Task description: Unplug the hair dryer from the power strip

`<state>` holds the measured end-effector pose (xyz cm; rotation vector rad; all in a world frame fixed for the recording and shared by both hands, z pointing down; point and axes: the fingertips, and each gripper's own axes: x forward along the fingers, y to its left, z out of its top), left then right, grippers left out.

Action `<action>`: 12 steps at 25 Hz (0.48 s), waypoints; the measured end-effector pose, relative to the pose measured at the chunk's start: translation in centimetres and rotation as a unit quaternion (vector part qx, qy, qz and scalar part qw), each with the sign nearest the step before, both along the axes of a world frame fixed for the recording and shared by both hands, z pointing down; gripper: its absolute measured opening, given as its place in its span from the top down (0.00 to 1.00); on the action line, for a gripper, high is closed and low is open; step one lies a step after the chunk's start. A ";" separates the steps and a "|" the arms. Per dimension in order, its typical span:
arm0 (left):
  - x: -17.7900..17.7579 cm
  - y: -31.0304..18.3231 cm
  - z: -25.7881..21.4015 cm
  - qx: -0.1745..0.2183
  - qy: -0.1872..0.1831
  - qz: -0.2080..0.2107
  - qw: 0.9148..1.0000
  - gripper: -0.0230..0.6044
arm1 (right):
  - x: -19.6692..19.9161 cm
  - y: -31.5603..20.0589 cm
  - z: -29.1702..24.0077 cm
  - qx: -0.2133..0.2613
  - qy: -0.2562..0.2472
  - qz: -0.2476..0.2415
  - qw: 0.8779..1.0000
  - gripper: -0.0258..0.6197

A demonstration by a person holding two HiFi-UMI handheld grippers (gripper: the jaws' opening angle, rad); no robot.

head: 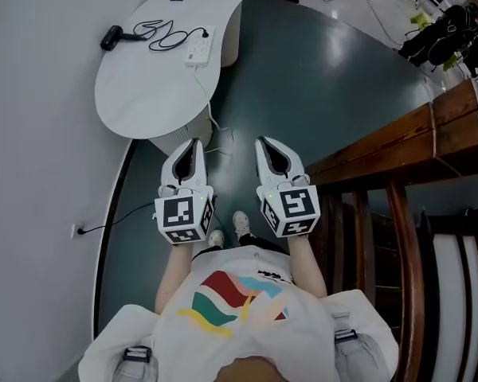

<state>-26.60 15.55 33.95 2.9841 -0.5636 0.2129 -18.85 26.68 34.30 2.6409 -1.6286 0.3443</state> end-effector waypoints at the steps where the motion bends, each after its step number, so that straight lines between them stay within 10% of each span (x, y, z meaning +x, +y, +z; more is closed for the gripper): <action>1: 0.3 -0.1 0.1 0.000 0.000 -0.001 1.000 0.96 | 0.5 0.3 0.1 0.003 -0.003 0.004 1.000 0.94; 12: 4.4 -0.5 -1.3 0.018 0.027 -0.007 0.999 0.96 | 5.7 2.6 -0.6 -0.004 0.030 0.016 0.999 0.94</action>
